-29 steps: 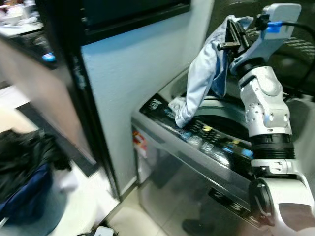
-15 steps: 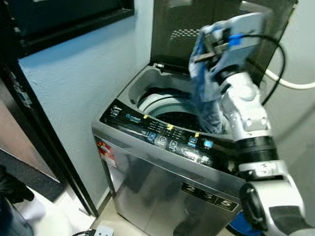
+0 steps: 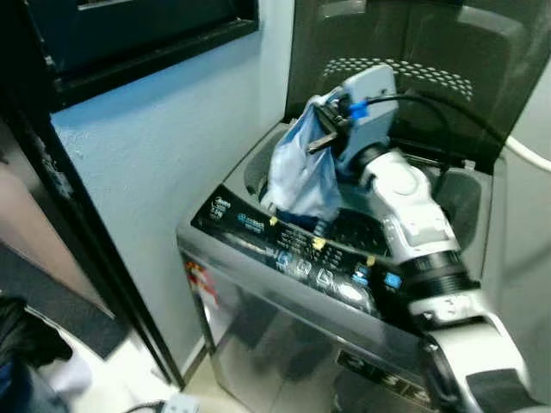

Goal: Clothes washing

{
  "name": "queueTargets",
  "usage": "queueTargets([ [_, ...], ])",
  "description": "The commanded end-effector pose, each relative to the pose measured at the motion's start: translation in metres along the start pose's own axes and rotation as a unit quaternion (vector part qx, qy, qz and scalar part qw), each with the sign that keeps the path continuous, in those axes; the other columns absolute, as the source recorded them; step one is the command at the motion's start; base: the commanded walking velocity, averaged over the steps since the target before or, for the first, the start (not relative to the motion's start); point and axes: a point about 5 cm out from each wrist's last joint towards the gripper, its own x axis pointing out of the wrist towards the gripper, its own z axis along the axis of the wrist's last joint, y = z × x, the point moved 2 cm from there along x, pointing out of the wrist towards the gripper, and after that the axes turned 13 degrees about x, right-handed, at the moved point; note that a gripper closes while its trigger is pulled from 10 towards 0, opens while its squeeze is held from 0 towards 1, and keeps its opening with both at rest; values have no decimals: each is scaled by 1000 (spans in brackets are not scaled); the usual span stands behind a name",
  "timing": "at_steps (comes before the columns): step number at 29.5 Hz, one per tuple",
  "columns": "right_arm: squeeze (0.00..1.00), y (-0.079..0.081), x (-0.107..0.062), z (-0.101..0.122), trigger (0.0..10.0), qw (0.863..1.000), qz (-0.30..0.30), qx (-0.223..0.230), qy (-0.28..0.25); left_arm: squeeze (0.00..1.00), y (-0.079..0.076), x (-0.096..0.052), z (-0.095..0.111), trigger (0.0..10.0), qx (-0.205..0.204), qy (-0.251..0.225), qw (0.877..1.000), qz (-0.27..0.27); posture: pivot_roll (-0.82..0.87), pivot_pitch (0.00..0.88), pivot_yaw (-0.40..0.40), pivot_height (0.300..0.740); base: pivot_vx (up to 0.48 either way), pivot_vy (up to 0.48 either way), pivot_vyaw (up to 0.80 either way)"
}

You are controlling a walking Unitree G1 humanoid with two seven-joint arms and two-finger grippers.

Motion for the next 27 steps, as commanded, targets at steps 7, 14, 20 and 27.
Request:
queueTargets([
  [7,0,-20,-6,-6,10000,999,-34,-9,30,0,-9,-3,-14,10000,-2,27,1000,-14,22,0,5,740,0,0,-283],
  [14,0,-22,-7,-23,10000,994,-32,-47,89,0,-11,-3,-15,10000,-3,29,999,-16,26,0,2,740,0,0,-58],
  [20,0,-10,-5,-60,10000,977,-14,-91,193,0,-12,-2,-14,10000,-4,29,999,-17,29,0,-7,740,0,0,0],
  [27,0,7,-9,-107,10000,946,4,-139,294,0,-16,-3,-18,10000,-12,37,999,-18,47,0,-26,740,0,0,0],
])
